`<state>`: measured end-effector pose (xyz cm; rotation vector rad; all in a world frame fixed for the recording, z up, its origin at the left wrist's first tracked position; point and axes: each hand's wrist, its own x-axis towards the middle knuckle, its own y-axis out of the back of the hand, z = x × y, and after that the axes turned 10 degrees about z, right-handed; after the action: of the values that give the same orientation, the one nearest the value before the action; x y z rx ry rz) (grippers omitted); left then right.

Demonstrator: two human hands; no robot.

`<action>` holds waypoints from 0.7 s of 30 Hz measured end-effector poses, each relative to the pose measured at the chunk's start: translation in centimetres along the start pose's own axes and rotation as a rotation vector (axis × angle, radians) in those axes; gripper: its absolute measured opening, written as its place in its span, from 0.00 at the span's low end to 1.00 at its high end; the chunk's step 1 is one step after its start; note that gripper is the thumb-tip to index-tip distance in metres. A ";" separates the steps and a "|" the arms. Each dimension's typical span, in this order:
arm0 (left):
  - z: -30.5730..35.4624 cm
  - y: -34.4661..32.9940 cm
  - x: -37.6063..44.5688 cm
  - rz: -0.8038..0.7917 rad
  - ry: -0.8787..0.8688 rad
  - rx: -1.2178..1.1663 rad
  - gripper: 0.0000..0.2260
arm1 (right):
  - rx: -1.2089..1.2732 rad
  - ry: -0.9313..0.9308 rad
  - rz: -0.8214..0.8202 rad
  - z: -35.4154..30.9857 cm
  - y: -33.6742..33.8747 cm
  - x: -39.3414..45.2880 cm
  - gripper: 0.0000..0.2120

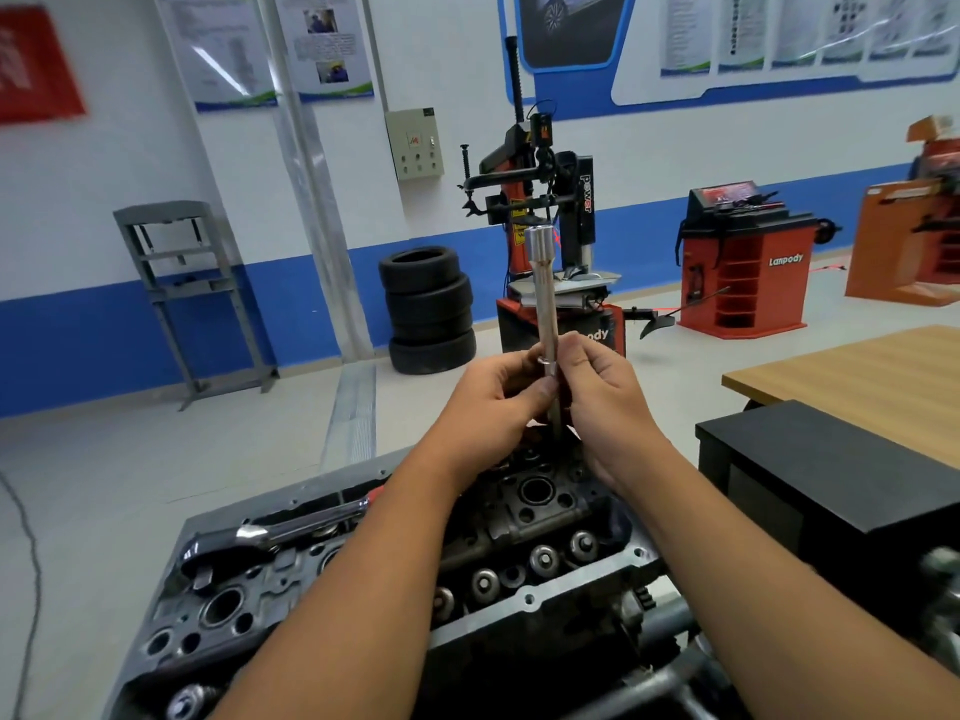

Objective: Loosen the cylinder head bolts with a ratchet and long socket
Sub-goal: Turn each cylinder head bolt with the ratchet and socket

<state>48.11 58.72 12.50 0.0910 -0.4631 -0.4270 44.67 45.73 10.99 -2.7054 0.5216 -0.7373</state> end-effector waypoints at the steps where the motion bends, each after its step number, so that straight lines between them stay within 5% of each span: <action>1: 0.0 0.0 0.0 -0.001 -0.029 0.035 0.09 | -0.001 0.000 0.007 -0.1 0.0 0.0 0.15; 5: -0.3 -0.5 0.1 0.103 -0.115 0.142 0.08 | -0.027 0.017 -0.002 0.1 0.0 0.0 0.04; 16: 0.1 -0.2 0.1 0.052 -0.067 0.070 0.11 | 0.008 0.004 0.000 -0.1 -0.1 0.0 0.18; 21: 0.0 -0.2 0.1 0.078 -0.080 0.065 0.09 | 0.004 0.015 -0.016 0.1 0.1 0.0 0.14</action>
<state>48.07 58.47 12.52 0.1181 -0.5578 -0.3398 44.70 45.61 10.87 -2.7048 0.5025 -0.7625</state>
